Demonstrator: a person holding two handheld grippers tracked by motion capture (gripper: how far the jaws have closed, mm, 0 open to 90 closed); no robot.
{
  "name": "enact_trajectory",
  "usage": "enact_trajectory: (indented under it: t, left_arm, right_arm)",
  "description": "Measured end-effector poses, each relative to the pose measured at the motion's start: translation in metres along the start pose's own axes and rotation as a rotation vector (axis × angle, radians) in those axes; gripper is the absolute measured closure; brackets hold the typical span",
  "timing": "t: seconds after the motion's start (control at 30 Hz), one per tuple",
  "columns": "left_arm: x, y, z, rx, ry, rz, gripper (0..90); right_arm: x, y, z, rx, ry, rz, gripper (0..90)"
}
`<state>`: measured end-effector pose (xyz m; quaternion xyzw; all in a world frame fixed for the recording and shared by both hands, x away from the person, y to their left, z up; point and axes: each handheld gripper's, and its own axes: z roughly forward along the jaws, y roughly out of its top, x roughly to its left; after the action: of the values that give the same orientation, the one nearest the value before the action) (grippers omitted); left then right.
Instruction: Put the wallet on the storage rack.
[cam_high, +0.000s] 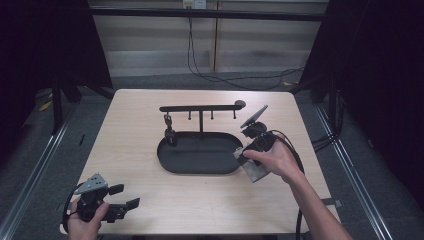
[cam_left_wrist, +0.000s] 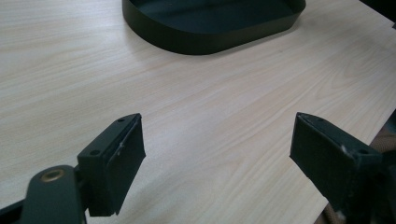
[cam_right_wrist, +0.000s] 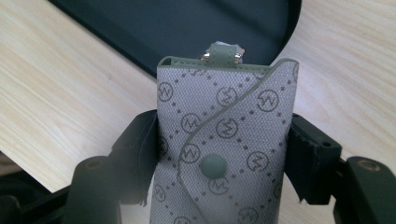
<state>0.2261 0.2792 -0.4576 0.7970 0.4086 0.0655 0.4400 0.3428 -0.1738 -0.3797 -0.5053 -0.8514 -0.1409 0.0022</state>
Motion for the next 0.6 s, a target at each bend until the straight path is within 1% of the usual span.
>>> enact_trajectory:
  t: [0.1,0.17,0.2,0.33,0.4,0.47,0.5,0.6]
  left_arm:
    - [0.0,0.0,0.0,0.001,0.002,0.0,17.6]
    - [0.001,0.0,0.001,0.007,-0.003,-0.011,17.6]
    - [0.001,0.0,0.002,0.006,-0.007,-0.016,17.6]
    - [0.002,0.0,0.002,0.001,-0.011,-0.024,17.6]
    - [0.001,0.0,0.002,0.0,-0.017,-0.026,17.6]
    - [-0.001,0.0,0.002,0.006,-0.02,-0.016,17.6]
    - [-0.002,0.0,0.003,0.007,-0.015,-0.011,17.6]
    - [-0.003,0.001,0.004,0.009,-0.019,-0.001,17.6]
  right_arm:
    - [-0.005,0.002,-0.001,-0.02,0.004,0.023,34.3]
    - [-0.007,0.005,-0.002,-0.026,0.006,0.029,34.3]
    - [-0.008,0.006,-0.002,-0.037,0.012,0.034,34.3]
    - [-0.011,0.013,-0.001,-0.052,0.028,0.048,34.3]
    - [-0.013,0.016,0.0,-0.055,0.044,0.053,34.2]
    - [-0.012,0.018,0.002,-0.062,0.05,0.056,34.3]
    - [-0.012,0.02,0.003,-0.069,0.055,0.062,34.3]
    - [-0.012,0.024,0.005,-0.092,0.072,0.076,34.3]
